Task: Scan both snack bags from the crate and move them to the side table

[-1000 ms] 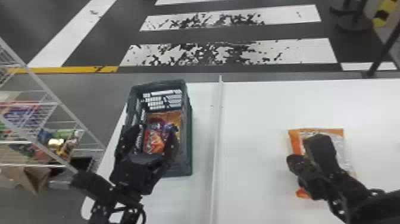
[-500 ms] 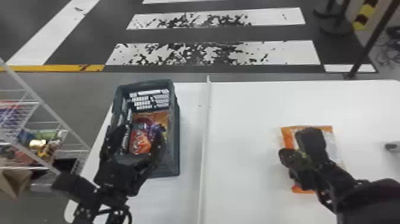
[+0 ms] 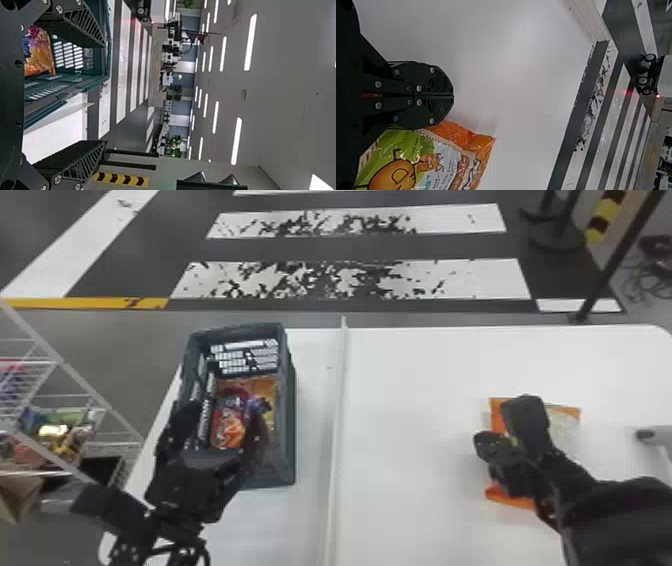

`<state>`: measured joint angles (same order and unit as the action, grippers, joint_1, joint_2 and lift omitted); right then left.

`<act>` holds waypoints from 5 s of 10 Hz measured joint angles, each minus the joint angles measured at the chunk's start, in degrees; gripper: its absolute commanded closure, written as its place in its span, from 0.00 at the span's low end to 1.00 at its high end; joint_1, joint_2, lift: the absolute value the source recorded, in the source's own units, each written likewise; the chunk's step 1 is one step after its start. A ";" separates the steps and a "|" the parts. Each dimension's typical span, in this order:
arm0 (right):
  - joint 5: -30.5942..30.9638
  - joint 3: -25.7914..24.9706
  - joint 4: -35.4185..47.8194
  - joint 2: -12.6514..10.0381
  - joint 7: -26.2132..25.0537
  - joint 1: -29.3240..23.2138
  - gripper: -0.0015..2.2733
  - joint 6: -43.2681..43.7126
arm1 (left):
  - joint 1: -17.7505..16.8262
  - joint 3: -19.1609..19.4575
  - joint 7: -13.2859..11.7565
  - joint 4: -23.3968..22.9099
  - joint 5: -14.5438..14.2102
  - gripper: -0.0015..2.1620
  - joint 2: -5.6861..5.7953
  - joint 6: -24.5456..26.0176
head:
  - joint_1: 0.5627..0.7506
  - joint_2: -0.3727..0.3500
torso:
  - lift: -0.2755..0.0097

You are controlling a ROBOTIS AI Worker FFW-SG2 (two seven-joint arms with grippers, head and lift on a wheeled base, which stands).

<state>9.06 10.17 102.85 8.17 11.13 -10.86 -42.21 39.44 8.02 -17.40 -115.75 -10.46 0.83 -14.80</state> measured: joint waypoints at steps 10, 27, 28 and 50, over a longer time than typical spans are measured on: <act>-3.51 -3.86 6.58 1.23 1.77 -5.48 0.76 2.56 | -0.50 -0.11 0.00 0.30 0.00 0.07 -0.09 0.08 | 0.70 0.61 | 0.70; -10.10 -31.71 -1.76 7.91 5.37 -2.52 0.03 -4.69 | -0.97 -0.04 0.00 1.23 -0.14 0.07 0.12 0.35 | 0.70 0.06 | 0.70; -9.31 -30.94 -4.15 8.58 5.70 -0.98 0.06 -4.69 | -1.02 -0.03 0.00 1.27 -0.17 0.07 0.16 0.35 | 0.70 0.06 | 0.70; -9.18 -26.81 39.46 -1.37 12.69 -21.01 0.99 -34.42 | -1.88 -0.14 0.09 3.50 -0.26 0.07 -0.31 0.18 | 0.70 0.36 | 0.70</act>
<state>-0.12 -16.64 142.31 6.80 23.82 -31.86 -76.63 37.56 7.88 -17.31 -112.26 -10.72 0.52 -14.62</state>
